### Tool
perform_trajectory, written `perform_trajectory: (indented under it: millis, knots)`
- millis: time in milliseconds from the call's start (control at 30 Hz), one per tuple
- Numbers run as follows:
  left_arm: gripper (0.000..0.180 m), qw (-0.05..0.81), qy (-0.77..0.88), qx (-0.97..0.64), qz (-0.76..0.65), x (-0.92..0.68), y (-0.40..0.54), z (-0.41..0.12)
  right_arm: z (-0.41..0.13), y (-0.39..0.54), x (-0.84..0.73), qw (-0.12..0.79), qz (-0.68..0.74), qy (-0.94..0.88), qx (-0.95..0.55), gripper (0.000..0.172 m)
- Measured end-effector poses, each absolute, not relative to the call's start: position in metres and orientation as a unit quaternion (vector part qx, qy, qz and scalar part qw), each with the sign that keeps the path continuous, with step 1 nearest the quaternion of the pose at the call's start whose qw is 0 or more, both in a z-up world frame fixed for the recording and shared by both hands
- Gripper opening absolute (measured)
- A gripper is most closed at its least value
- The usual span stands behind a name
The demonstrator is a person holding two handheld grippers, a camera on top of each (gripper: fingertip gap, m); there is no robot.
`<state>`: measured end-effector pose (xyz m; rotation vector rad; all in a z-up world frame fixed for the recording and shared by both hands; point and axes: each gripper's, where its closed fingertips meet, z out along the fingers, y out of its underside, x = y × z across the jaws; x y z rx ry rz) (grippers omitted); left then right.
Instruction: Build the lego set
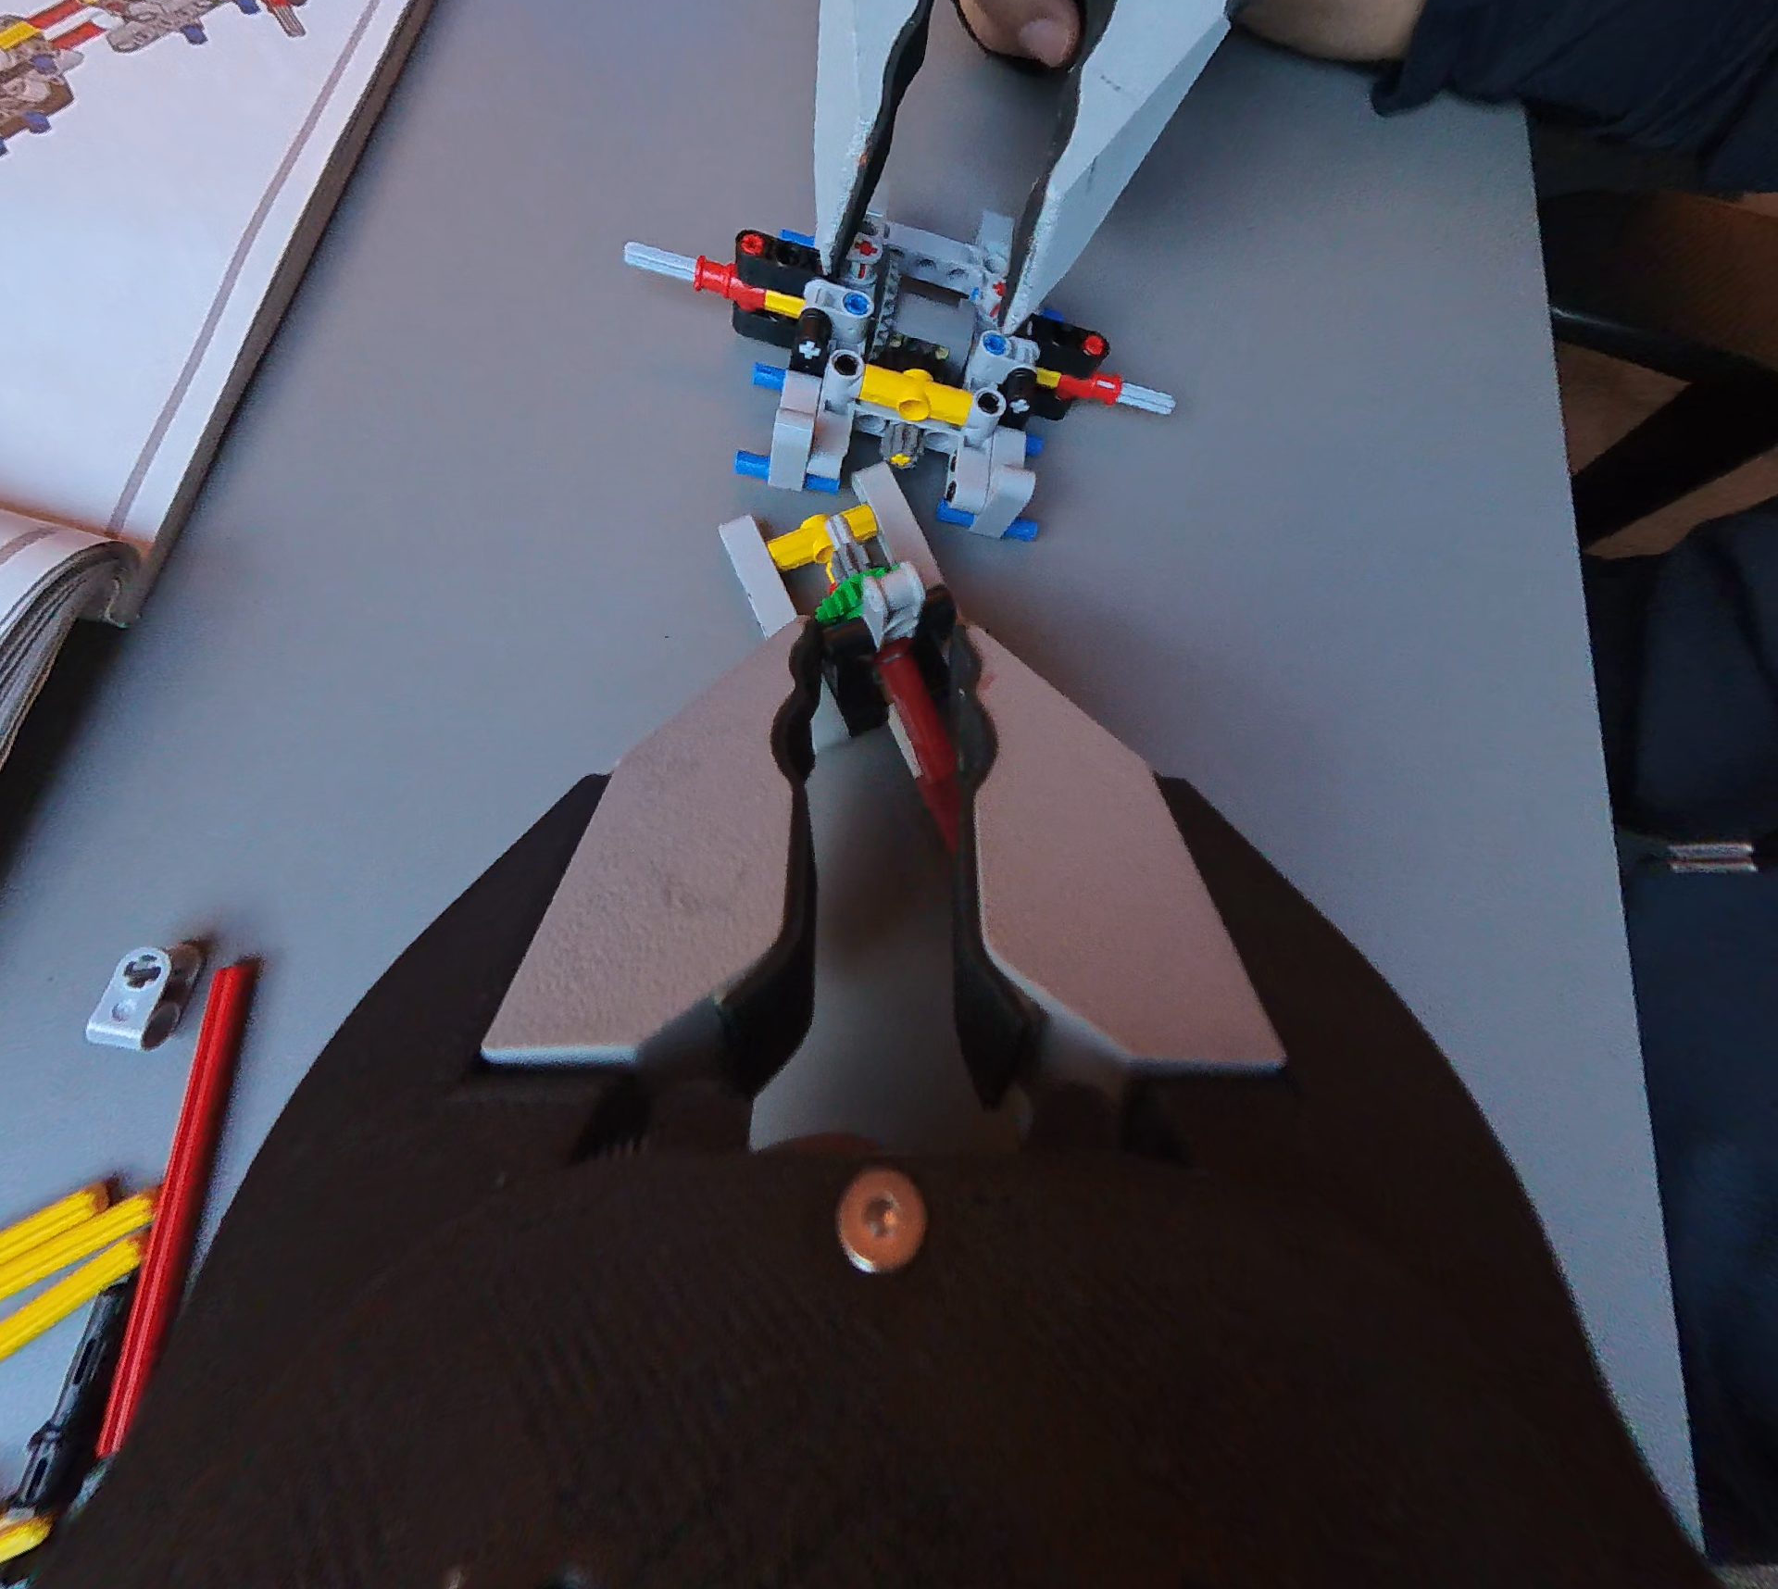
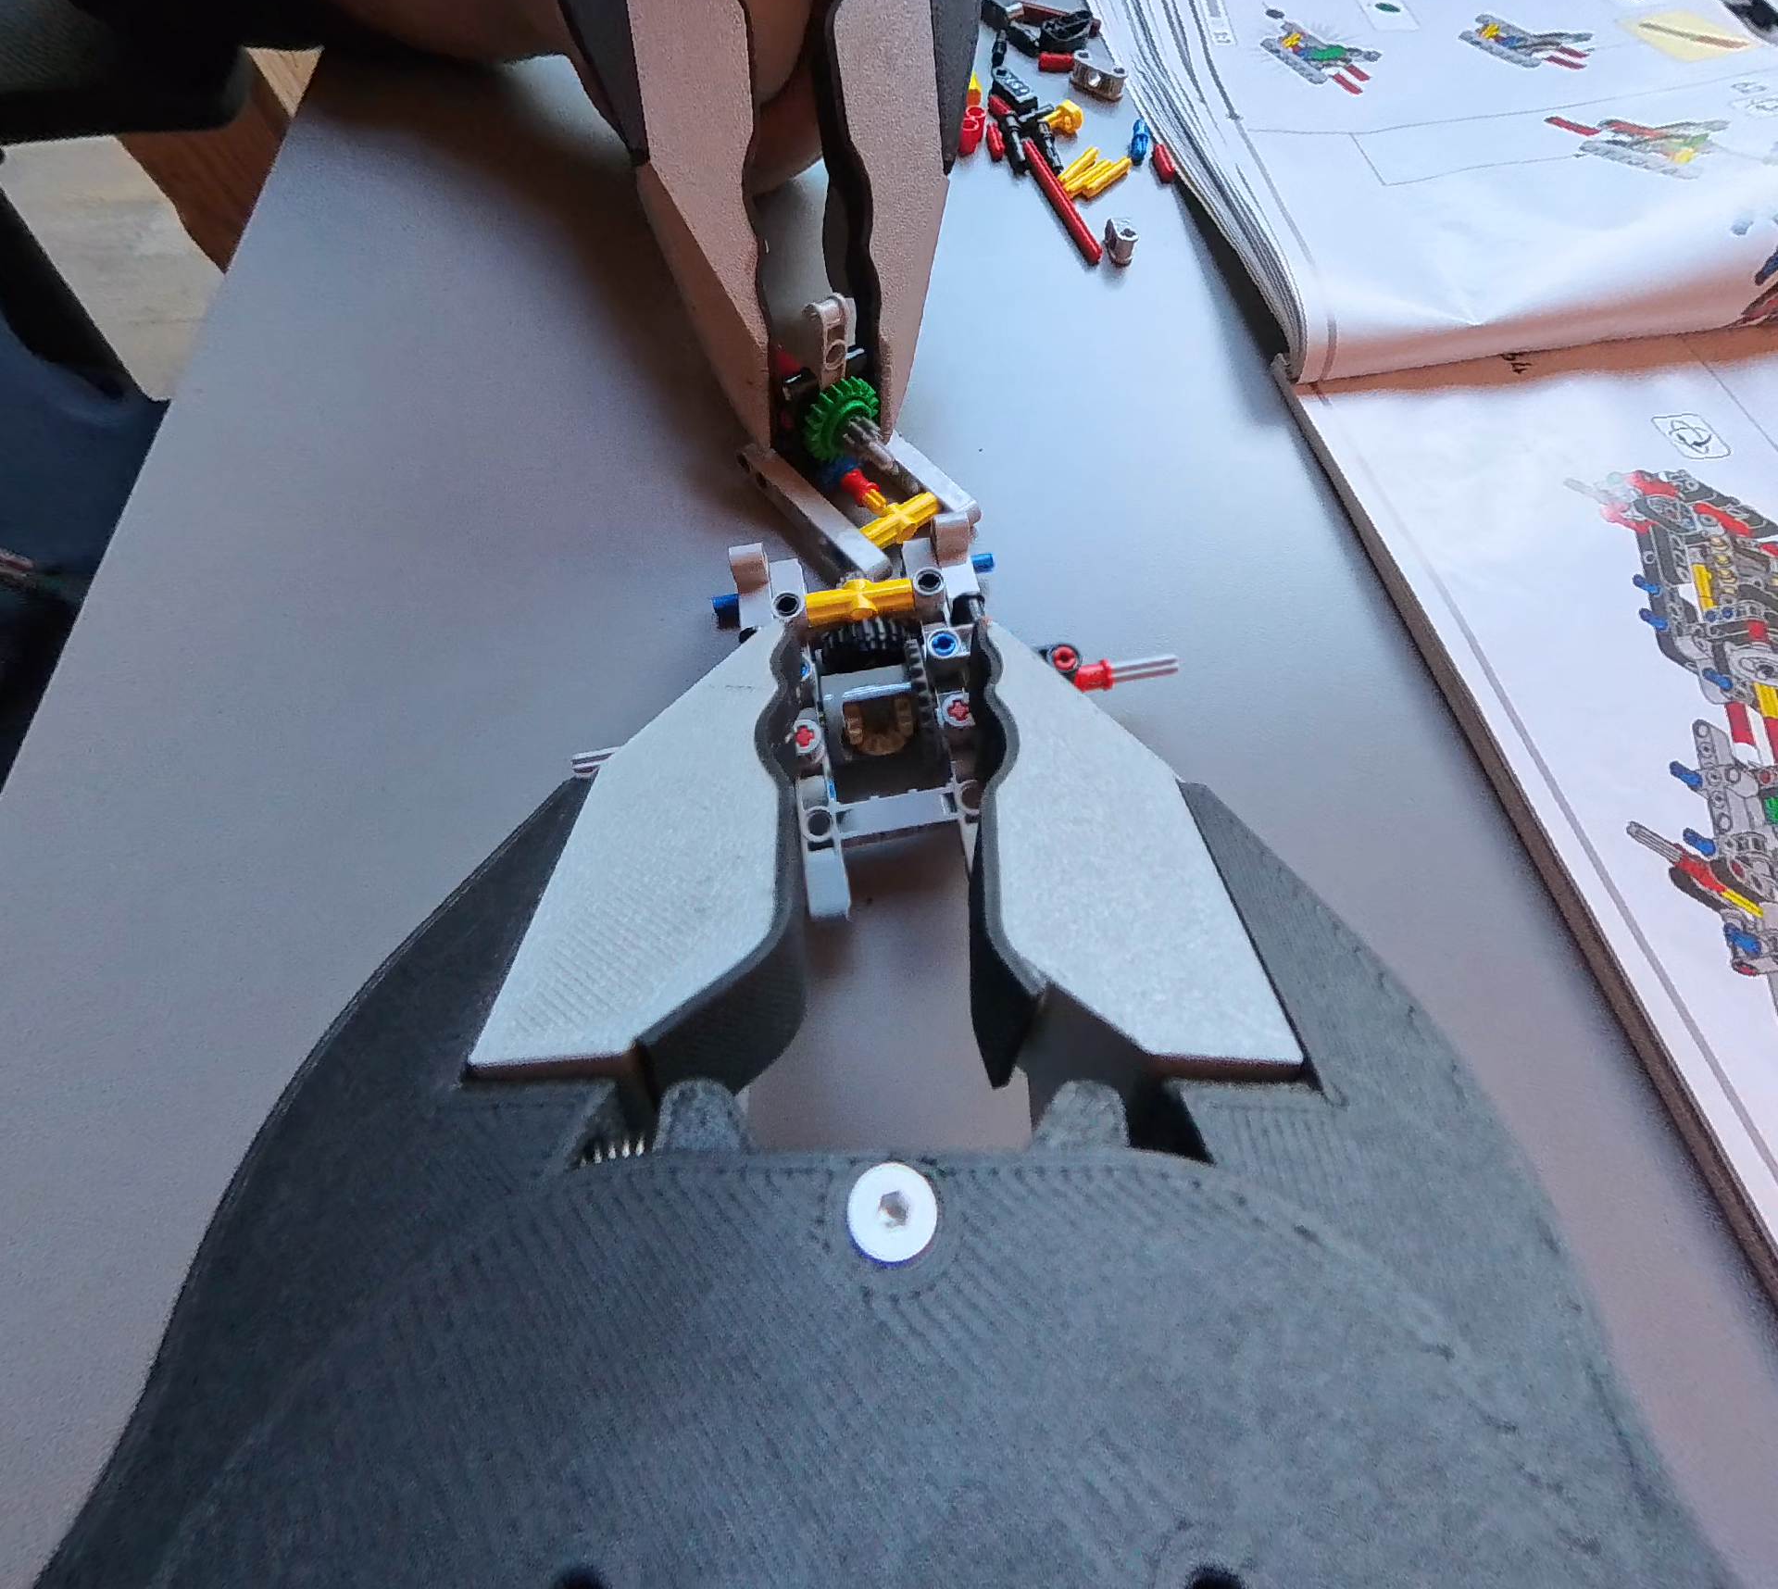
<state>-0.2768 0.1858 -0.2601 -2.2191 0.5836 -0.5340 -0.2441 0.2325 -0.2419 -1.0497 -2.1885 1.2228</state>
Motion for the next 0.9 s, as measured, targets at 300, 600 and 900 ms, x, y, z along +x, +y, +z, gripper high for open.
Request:
perform_trajectory:
  millis: [300,600,900]
  knots:
    - [0.022,0.382,0.232,-0.870,-0.209,-0.277,0.184,-0.260,-0.241,0.241,-0.248,0.222,0.441,-0.779,-0.387,0.028]
    - [0.022,0.379,0.232,-0.869,-0.218,-0.276,0.181,-0.260,-0.235,0.264,-0.255,0.235,0.455,-0.750,-0.417,0.029]
    - [0.022,0.378,0.233,-0.868,-0.222,-0.275,0.180,-0.260,-0.236,0.270,-0.257,0.232,0.456,-0.745,-0.427,0.030]
